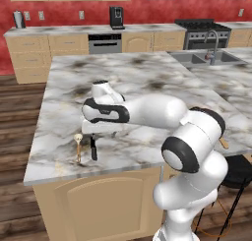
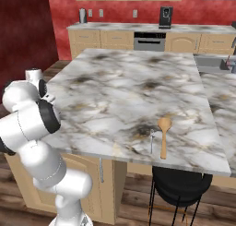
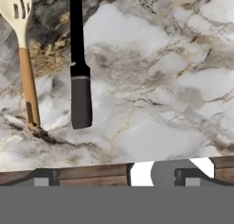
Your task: Pick up the metallic utensils from the counter and place them in the open drawer. Make sure not to pick up any wooden utensils.
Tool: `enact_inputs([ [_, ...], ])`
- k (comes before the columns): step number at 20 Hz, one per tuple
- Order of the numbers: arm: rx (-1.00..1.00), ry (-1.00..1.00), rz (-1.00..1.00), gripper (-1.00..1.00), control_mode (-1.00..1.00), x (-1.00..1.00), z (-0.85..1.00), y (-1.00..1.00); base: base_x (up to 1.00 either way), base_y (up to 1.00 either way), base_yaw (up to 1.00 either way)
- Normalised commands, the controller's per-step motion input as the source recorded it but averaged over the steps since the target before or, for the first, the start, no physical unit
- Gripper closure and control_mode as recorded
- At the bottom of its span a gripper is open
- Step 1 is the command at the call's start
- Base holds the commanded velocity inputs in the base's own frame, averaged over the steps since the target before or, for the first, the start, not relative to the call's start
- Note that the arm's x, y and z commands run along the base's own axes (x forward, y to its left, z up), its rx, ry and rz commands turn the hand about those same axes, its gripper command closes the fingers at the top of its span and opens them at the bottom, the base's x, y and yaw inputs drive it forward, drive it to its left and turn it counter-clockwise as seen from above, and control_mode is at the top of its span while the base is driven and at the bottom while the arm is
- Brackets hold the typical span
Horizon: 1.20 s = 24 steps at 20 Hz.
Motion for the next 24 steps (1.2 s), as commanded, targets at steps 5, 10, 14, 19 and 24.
enact_inputs([
  [5,-0.03,0.01,0.01,-1.0,-1.0,0.15,-0.25,-0.06,0.0,0.0,0.0],
  [10,0.0,-0.01,0.0,-1.0,-1.0,0.09,-0.56,0.11,0.0,0.0,0.0],
  [14,0.0,-0.07,0.0,-1.0,-1.0,0.1,-0.42,0.09,0.0,0.0,0.0],
  [19,0.0,-0.17,0.0,-1.0,-1.0,0.15,-0.22,0.02,0.0,0.0,0.0],
  [24,0.0,-0.03,-0.02,-1.0,-1.0,0.22,-0.2,0.05,0.0,0.0,0.0],
])
